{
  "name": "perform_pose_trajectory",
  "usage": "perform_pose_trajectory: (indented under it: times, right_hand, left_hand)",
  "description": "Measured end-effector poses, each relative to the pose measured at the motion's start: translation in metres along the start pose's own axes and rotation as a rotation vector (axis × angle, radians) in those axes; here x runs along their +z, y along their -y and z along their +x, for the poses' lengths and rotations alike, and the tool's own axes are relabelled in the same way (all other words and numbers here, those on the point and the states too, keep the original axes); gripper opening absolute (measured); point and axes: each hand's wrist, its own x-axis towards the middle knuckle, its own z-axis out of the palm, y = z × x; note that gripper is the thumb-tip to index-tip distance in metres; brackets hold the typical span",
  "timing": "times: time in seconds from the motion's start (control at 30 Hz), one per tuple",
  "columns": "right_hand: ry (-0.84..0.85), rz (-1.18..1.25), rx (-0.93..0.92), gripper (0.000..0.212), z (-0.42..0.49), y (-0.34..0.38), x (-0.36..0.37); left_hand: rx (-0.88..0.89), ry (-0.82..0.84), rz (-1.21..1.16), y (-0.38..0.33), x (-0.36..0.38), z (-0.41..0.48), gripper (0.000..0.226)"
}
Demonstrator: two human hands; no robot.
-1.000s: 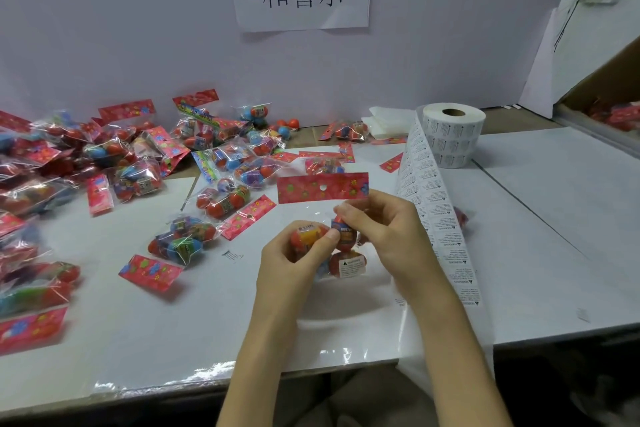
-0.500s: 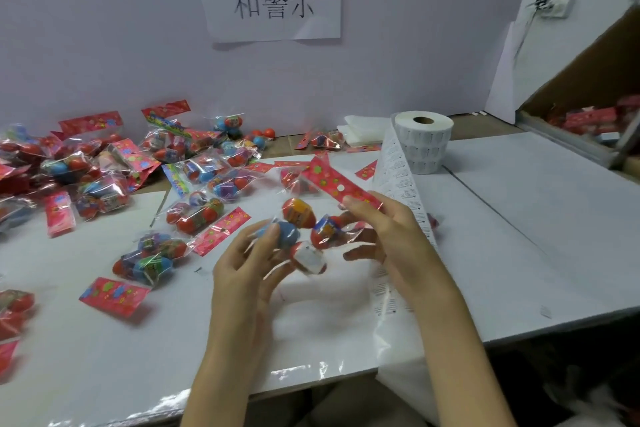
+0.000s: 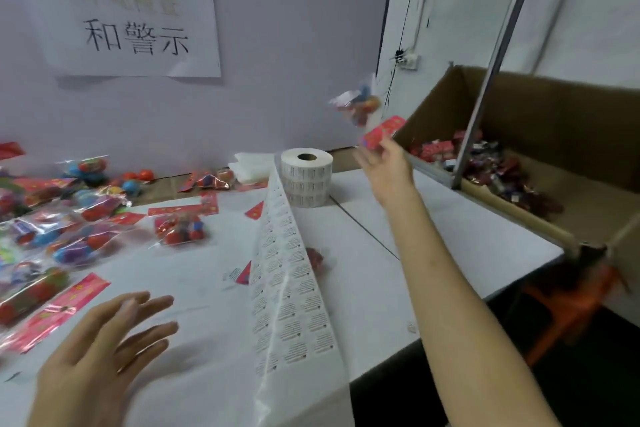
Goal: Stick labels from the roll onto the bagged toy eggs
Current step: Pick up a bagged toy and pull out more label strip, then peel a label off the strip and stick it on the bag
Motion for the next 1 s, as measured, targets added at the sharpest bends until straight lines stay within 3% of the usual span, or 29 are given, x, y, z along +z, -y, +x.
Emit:
perform_pose_trajectory:
  times: [0.07,0.17,0.33,0.5,0.63,0.8,0.93,1.0]
  right_hand:
    - [-0.137,-0.012,0.022,0.035,0.011,-0.003,-0.018]
    - [-0.26,-0.103,0.026,0.028,0.006,-0.017,-0.037]
    - [-0.008,-0.421,0.068,0.02,-0.025,-0.047,-0.017]
    - [0.334,-0.598,-0.07,0.021,-0.057,-0.051,0.041]
    - [0.616,-0.818,-0.215,0.01,-0.079,-0.071,0.09]
    - [0.959,-1.242,-0.283,0.038,-0.092,-0.128,0.132]
    - [0.988,-1.602,-0.374,0.055,-0.091,-0.175,0.139]
    - [0.94,-1.615,-0.413,0.054,-0.09,-0.187,0.137]
  left_hand:
    - [0.046,0.043,0.061,-0.01,0.003,-0.004,0.027]
    - [0.044,0.082,0.114,-0.012,0.008,-0.007,0.019]
    - [0.041,-0.02,0.152,-0.013,0.015,-0.012,0.016]
    - [0.018,-0.081,0.155,-0.016,0.019,-0.017,0.013]
    - [0.015,-0.101,0.161,-0.017,0.018,-0.02,0.013]
    - [0.012,-0.092,0.173,-0.019,0.018,-0.023,0.012]
    - [0.013,-0.091,0.161,-0.02,0.016,-0.024,0.014]
    - [0.015,-0.092,0.164,-0.02,0.016,-0.024,0.014]
